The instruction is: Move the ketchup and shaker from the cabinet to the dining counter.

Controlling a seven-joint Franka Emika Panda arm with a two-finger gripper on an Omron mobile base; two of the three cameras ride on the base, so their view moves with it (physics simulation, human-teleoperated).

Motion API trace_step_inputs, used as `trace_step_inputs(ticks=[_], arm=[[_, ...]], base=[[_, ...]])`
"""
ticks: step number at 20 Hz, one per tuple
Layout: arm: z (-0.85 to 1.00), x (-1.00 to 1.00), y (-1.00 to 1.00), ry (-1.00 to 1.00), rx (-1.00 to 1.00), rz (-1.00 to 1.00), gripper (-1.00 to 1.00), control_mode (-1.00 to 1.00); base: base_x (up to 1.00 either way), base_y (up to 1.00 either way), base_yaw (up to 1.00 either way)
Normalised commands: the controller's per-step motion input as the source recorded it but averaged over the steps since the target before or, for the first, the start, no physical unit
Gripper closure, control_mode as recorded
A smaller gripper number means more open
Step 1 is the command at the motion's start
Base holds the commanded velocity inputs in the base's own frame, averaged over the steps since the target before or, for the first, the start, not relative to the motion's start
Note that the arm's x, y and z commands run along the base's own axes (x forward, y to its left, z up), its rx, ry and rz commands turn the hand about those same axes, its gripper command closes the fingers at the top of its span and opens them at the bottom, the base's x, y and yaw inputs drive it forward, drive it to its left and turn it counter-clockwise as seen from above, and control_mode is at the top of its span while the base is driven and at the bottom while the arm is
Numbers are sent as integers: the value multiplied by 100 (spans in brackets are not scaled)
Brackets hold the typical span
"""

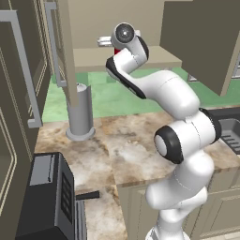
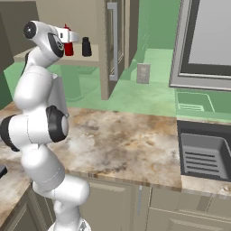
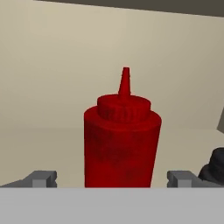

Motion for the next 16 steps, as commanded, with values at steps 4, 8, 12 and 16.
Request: trace_step_inputs(ticks=[4, 8, 12, 16], arm=[[-4, 8, 0, 1, 0, 0, 100, -100], [-6, 9, 0, 2, 0, 0, 100, -100], [-5, 6, 0, 1, 0, 0, 100, -100], [-1, 0, 0, 0, 0, 0, 100, -100]], base=[[0, 0, 0], [0, 0, 0], [0, 0, 0], [0, 0, 0]])
